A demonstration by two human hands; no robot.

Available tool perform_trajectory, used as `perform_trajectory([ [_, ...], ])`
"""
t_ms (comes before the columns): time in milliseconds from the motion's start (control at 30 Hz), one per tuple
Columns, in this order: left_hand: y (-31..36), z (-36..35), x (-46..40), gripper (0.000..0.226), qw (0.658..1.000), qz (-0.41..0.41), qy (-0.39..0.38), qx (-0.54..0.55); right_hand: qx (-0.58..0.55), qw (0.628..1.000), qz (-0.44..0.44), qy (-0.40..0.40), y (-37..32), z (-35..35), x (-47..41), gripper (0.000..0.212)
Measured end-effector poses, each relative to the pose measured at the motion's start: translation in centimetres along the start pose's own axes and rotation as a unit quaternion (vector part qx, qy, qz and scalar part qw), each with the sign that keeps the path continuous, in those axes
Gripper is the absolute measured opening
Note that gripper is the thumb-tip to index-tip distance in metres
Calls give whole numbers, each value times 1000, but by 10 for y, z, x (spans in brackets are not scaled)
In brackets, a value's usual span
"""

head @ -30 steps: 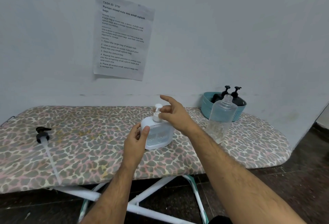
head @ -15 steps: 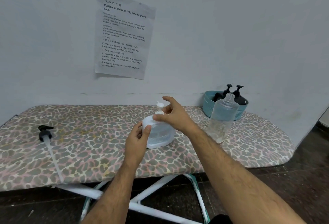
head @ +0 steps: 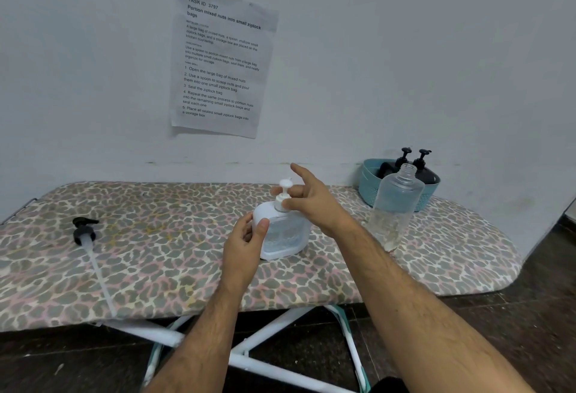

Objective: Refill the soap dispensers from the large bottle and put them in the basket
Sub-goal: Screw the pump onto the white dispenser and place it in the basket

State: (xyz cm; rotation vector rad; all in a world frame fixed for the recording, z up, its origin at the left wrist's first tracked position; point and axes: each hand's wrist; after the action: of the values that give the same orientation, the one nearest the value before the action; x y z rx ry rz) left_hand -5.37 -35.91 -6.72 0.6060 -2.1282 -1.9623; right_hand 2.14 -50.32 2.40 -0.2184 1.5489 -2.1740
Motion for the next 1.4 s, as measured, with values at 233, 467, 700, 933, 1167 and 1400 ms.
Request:
perform_trajectory([
  [233,-2,1,-2,69,1000,4,-2,3,114,987,28,105,-5,-10,4,92],
  [467,-2,0,-2,67,1000,2,-5,10,16,1000,-8,1,0,3,-1,99],
  [700,-2,-1,-2,60,1000,-9,-4,21,128,990,27,46,-3,0,2,87],
  [933,-6,0,-5,63,1000,-9,-2,24,122,987,10,107,-2,-9,6,75],
  [1167,-6,0,-4,52,1000,-16,0,14,164,973,-9,160,-4,-20,11,46],
  [1400,-5,1,-4,60,1000,-8,-12,19,224,961,-19,160,-13,-24,14,52],
])
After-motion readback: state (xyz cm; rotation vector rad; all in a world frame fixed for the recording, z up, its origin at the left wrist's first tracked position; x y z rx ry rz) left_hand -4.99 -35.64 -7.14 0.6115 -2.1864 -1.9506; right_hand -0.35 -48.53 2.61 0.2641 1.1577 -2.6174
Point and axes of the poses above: each hand's wrist, its own x-axis away from the middle knuckle, its own z-axis out of the back of the hand, y = z × x, and after that the axes turned 5 degrees about x, right-handed
